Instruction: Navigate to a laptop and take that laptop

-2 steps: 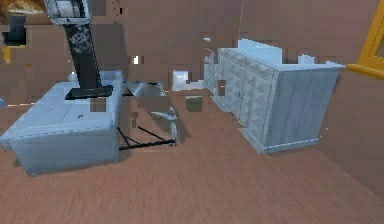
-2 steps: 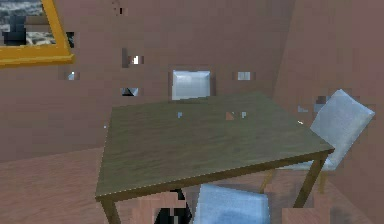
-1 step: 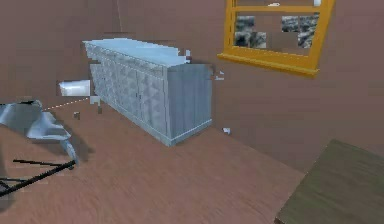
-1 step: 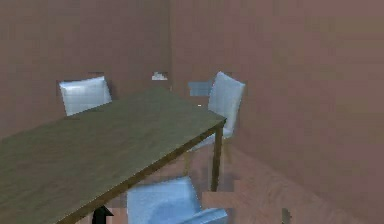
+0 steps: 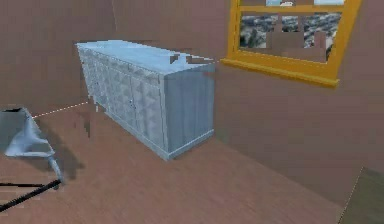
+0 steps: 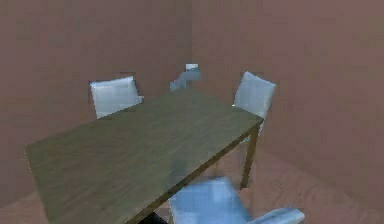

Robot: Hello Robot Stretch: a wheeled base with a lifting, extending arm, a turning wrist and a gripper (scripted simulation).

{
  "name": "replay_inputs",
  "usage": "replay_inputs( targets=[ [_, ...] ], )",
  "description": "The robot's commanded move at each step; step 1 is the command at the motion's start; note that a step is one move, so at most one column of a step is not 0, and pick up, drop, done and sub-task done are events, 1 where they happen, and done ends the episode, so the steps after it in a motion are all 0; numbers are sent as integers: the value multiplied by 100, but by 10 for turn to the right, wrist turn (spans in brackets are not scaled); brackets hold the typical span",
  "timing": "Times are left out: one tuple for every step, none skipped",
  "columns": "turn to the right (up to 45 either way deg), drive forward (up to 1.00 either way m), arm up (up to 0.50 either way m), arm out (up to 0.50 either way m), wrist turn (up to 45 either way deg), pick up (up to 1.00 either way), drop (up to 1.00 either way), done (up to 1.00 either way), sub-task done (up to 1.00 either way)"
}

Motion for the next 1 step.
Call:
replay_inputs(
  targets=[
    [-150, 0, 0, 0, 0, 0, 0, 0, 0]
  ],
)
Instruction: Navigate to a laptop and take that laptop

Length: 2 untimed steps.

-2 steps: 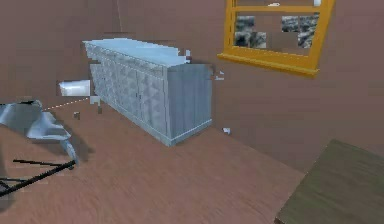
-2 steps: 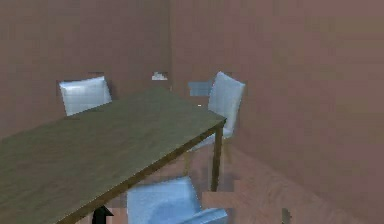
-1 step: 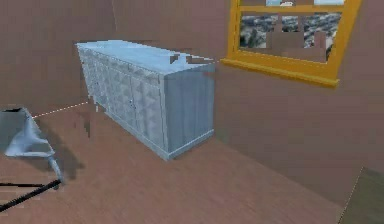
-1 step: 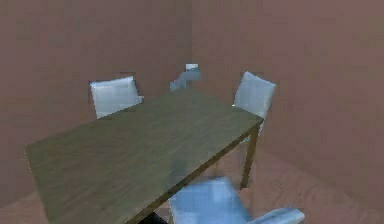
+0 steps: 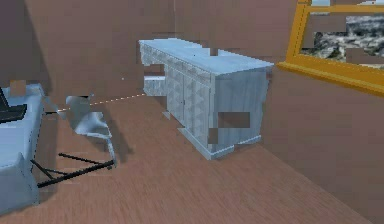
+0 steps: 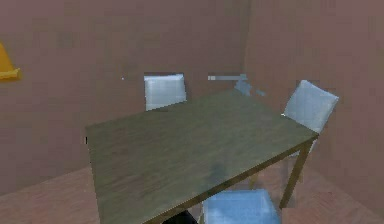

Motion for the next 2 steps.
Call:
replay_inputs(
  targets=[
    [0, 0, 0, 12, 0, 0, 0, 0, 0],
    [0, 0, 0, 0, 450, 0, 0, 0, 0]
  ],
)
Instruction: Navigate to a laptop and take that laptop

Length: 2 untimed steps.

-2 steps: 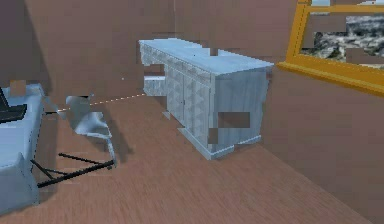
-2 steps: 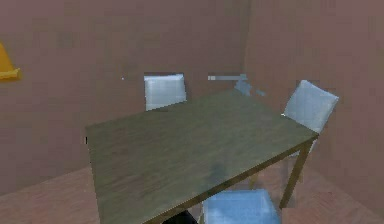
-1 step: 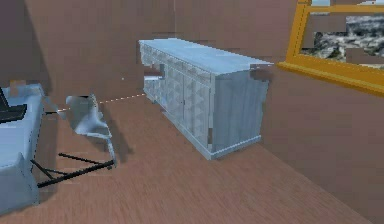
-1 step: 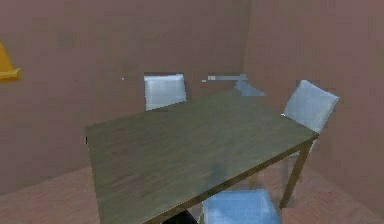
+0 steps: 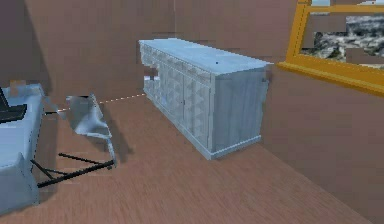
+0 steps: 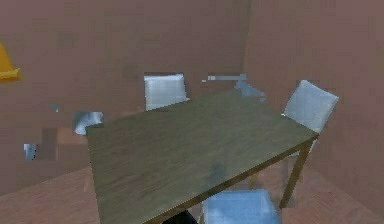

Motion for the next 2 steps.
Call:
replay_inputs(
  targets=[
    [0, 0, 0, 0, 450, 0, 0, 0, 0],
    [0, 0, 0, 0, 450, 0, 0, 0, 0]
  ],
)
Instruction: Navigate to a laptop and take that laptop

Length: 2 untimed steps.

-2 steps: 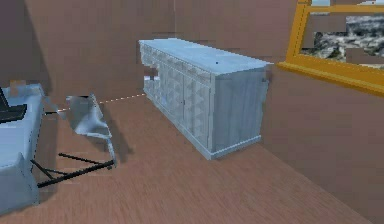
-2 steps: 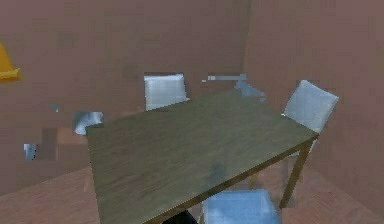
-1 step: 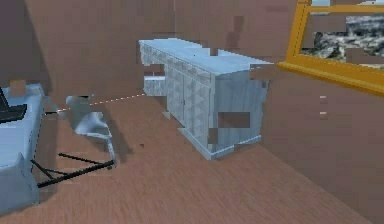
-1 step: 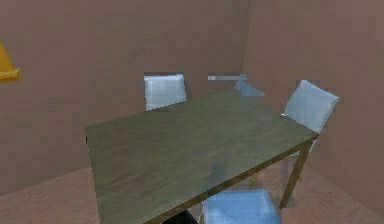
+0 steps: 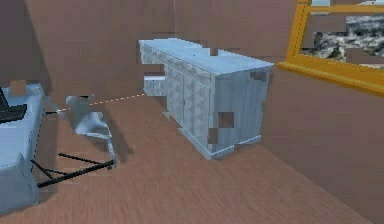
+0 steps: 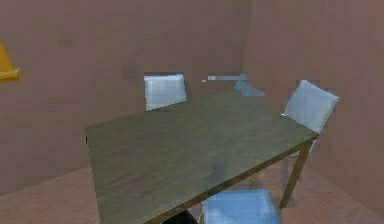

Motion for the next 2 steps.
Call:
replay_inputs(
  targets=[
    [0, 0, 0, 0, 270, 0, 0, 0, 0],
    [0, 0, -20, 0, 0, 0, 0, 0, 0]
  ],
)
